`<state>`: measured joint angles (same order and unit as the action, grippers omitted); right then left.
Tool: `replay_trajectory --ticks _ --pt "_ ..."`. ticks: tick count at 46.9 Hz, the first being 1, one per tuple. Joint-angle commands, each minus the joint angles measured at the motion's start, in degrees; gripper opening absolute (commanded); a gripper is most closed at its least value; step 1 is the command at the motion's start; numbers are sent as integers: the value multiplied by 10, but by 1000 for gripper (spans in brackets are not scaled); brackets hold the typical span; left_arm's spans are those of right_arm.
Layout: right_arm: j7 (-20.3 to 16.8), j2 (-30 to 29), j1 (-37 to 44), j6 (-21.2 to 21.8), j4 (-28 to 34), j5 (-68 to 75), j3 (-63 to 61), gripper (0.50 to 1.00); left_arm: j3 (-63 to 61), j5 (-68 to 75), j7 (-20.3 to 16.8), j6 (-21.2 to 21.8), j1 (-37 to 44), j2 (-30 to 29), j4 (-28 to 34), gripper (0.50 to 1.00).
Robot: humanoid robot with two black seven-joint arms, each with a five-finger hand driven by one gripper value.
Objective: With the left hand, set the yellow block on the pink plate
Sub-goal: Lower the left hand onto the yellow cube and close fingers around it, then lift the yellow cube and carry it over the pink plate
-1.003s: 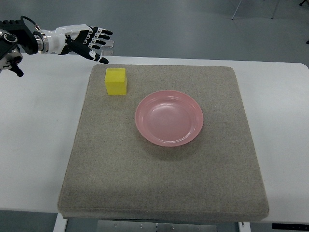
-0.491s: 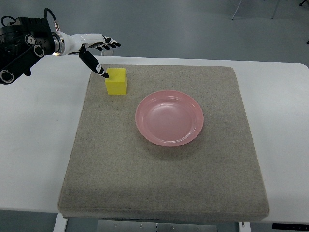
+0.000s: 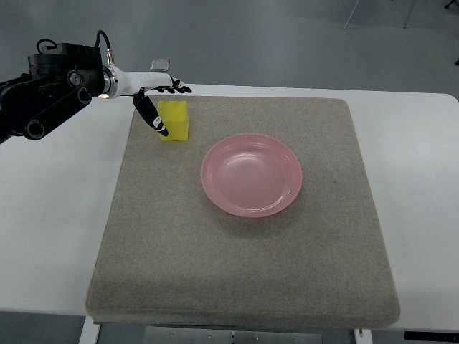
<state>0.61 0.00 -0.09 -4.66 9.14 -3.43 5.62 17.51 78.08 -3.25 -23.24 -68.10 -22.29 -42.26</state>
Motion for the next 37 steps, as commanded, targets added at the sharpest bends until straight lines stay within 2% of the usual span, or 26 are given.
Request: replay_trajectory --ticks 1,7,13,18,21,23,31,34,37 --pt "0 0 0 0 0 0 0 924 -14 6 0 21 2 11 4 990" --pt "0 0 0 0 0 0 0 924 -48 8 0 47 1 19 10 986" --pt "0 0 0 0 0 0 0 924 -58 8 0 55 1 30 28 973" --pt "0 0 0 0 0 0 0 924 -58 9 1 55 1 31 35 932" --pt "0 0 0 0 0 0 0 924 -59 9 1 55 1 31 36 870" --pt "0 0 0 0 0 0 0 924 -59 12 2 55 1 31 36 855" --pt "0 0 0 0 0 0 0 924 -58 48 2 57 1 32 37 716" --pt "0 0 0 0 0 0 0 924 -58 48 2 57 1 33 37 694" --pt "0 0 0 -1 0 0 0 924 -58 49 2 58 1 34 37 645"
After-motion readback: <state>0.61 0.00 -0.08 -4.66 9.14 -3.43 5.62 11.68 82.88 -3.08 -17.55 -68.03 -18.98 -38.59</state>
